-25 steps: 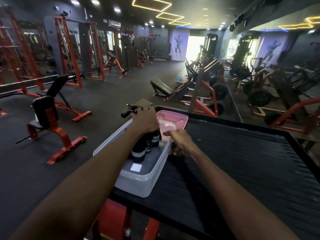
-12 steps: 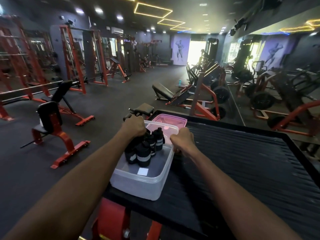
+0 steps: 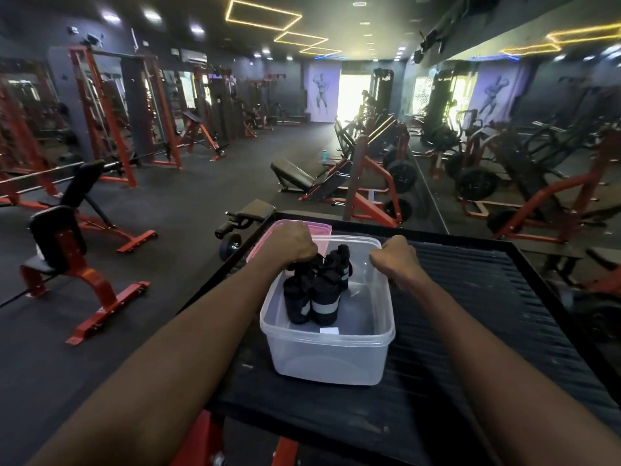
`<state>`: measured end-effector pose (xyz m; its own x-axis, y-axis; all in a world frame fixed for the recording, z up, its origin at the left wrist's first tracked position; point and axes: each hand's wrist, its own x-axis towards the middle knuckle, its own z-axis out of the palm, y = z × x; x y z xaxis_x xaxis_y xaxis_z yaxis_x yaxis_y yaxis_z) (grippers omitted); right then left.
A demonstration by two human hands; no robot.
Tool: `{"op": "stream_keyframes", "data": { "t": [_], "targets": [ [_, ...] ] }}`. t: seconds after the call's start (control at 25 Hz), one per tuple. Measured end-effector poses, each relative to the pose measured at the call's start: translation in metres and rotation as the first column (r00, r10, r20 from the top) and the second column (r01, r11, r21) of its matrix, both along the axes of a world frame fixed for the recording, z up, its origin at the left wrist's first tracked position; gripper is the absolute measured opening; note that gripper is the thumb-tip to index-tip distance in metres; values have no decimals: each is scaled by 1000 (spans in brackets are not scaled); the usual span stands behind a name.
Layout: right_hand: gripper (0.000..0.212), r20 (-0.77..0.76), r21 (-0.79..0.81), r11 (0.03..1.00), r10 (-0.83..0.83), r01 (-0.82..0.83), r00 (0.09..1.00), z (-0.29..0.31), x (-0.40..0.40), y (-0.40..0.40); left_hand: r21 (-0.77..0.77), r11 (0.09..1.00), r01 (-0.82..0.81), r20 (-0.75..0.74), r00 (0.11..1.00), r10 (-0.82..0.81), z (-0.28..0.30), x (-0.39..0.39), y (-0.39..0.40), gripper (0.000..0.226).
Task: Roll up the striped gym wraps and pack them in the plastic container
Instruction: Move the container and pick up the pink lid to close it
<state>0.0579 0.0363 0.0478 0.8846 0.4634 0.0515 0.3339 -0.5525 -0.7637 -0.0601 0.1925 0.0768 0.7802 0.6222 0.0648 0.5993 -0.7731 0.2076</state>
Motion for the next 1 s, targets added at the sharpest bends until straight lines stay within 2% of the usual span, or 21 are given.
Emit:
{"op": "stream_keyframes", "data": {
  "t": [0.12, 0.32, 0.48, 0.56, 0.64, 0.68, 0.76, 0.84, 0.92, 1.0],
  "targets": [
    [8, 8, -18, 999, -37, 37, 999, 0, 16, -19, -25, 999, 34, 40, 999, -33, -2, 18, -14, 12],
    [28, 9, -56, 993, -105, 105, 994, -1, 42, -44, -88, 992, 92, 88, 993, -84, -2, 47, -37, 11],
    [17, 48, -100, 983, -149, 153, 988, 1, 51, -62, -117, 985, 126, 143, 984, -108, -9, 66, -46, 23],
    [9, 63, -117, 979, -163, 169, 985, 2, 49, -68, -137, 981, 139, 172, 978, -115, -15, 70, -46, 18],
    [7, 84, -152, 972, -169, 180, 982, 3, 46, -69, -154, 977, 146, 225, 968, -109, -22, 73, -41, 24],
    [11, 123, -196, 962, -171, 192, 978, 5, 43, -67, -174, 974, 147, 259, 961, -99, -24, 73, -38, 28],
    [25, 297, -276, 930, -156, 241, 942, 11, 34, -60, -237, 960, 146, 341, 938, -58, -27, 69, -31, 32],
    [28, 473, -280, 923, -108, 265, 875, 16, 26, -47, -251, 962, 107, 378, 926, -5, -32, 62, -17, 30],
    [19, 582, -241, 948, -31, 209, 813, 19, 20, -31, -213, 975, 62, 330, 944, 13, -47, 55, 5, 25],
    [11, 627, -220, 970, 63, 100, 777, 19, 11, -14, -186, 981, 59, 185, 982, -25, -68, 45, 23, 21]
  ]
}}
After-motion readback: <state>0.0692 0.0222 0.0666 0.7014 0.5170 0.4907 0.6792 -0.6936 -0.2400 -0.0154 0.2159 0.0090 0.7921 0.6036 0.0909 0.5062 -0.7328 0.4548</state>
